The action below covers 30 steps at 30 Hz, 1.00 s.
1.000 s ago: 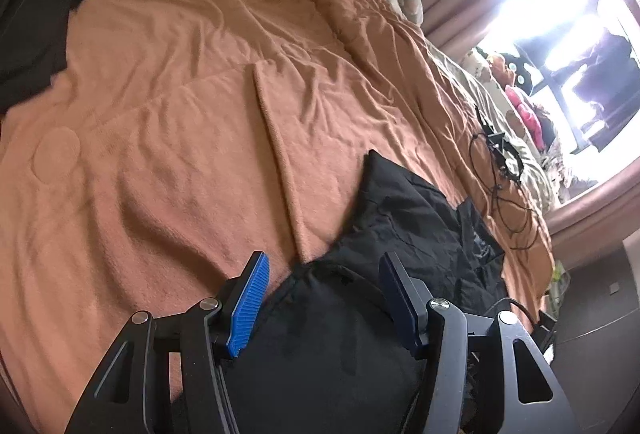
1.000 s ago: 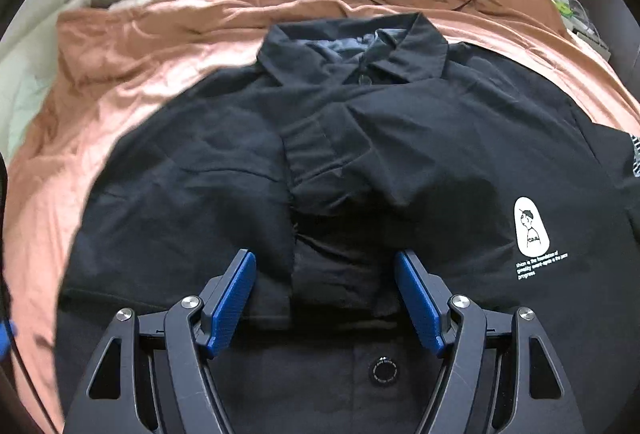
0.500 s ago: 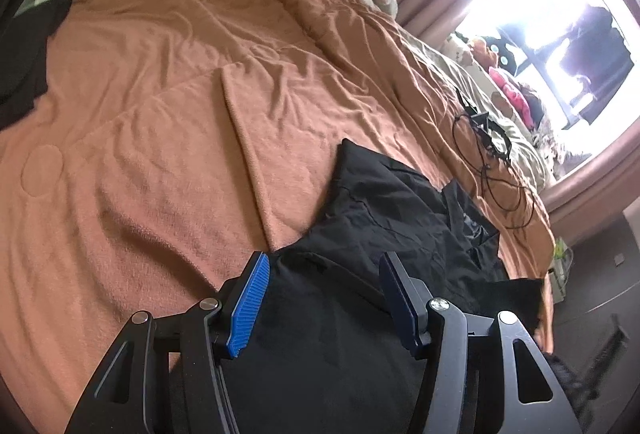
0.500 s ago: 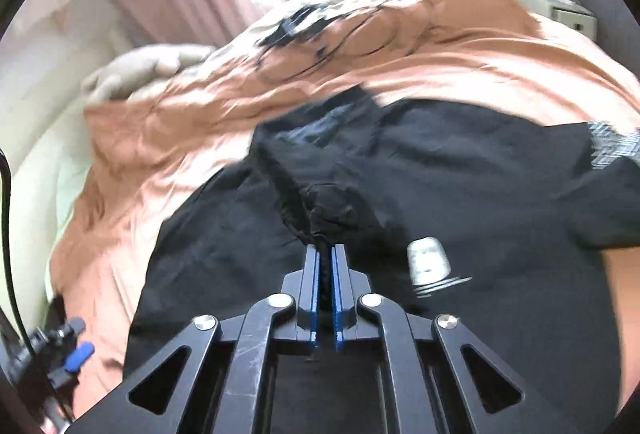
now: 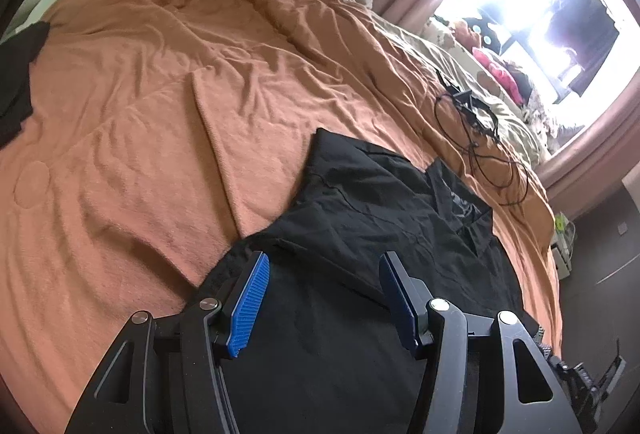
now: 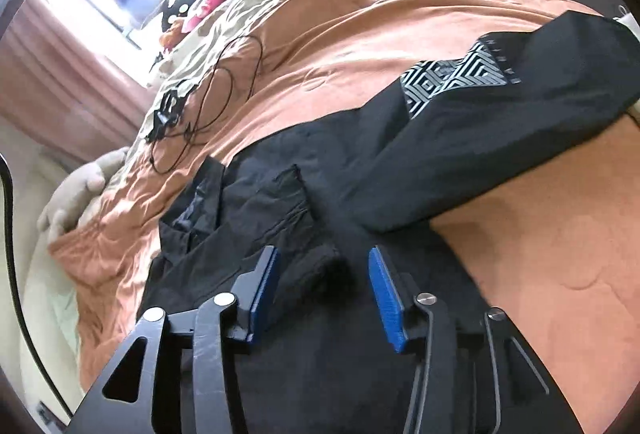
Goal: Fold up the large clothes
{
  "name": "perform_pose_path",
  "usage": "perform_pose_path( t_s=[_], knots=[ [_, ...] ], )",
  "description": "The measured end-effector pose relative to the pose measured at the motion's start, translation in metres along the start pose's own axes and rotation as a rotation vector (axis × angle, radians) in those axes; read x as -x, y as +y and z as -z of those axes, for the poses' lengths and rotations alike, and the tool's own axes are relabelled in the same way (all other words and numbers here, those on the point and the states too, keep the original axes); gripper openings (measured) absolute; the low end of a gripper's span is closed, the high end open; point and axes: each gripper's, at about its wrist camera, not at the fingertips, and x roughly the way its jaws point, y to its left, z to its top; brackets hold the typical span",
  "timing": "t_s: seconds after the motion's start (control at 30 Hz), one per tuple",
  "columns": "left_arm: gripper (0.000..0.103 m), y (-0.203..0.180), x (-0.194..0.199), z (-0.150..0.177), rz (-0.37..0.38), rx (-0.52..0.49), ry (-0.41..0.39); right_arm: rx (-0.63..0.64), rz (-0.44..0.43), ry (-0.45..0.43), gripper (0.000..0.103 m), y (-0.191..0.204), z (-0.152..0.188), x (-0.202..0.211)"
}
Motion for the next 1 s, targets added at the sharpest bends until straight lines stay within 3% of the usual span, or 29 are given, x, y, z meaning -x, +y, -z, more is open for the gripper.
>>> perform_pose_path(
  t_s=[0.17,0.33,0.43,0.57,1.0],
  knots=[
    [0.059,-0.015,0.002,0.005,-0.005,-0.046,-0.002,0.006,-0.008,-0.031,0.059,-0.014,-0.006,0.023],
    [0.062,-0.032,-0.001,0.013,0.010,-0.087,0.027,-0.042,0.024,-0.063,0.065,-0.056,-0.017,0.045],
    [0.075,-0.045,-0.003,0.020,0.012,-0.119,0.039,-0.071,0.045,-0.091,0.065,-0.084,-0.021,0.057],
    [0.082,-0.059,-0.006,0.031,0.024,-0.162,0.049,-0.116,0.064,-0.117,0.065,-0.120,-0.031,0.066],
    [0.082,-0.068,-0.024,0.044,-0.027,-0.195,0.072,-0.219,0.074,-0.157,0.065,-0.196,-0.064,0.039]
  ],
)
